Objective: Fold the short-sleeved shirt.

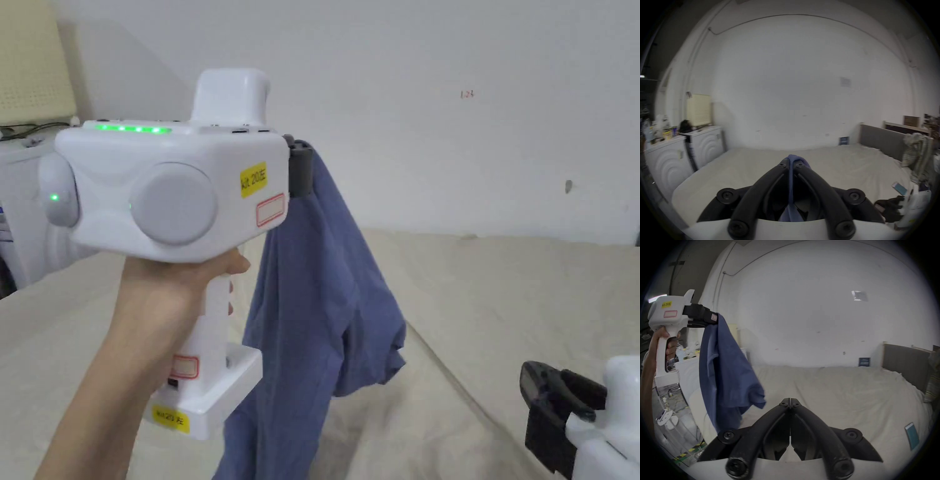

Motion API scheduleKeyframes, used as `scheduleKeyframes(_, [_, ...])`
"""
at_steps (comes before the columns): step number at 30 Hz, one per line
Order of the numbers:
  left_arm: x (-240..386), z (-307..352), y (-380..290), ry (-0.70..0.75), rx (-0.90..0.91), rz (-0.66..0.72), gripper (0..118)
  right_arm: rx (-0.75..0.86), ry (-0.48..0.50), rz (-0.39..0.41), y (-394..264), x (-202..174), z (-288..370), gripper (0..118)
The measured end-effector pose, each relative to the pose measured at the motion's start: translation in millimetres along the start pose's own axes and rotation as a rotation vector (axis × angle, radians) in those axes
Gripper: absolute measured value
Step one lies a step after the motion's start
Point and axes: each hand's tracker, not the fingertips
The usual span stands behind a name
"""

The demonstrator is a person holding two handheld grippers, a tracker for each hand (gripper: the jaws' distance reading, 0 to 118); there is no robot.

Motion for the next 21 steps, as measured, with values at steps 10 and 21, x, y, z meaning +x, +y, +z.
scheduleKeyframes(10, [149,-85,-98,-0.352,-0.253,-0.002,3,0.002,-0.251,-0.040,-1,79,37,0])
scheduleKeyframes(21, [210,-121,-293,-0.404,-0.716,0.094,3,-0.142,-0.287,-0.088,-41,115,19,0])
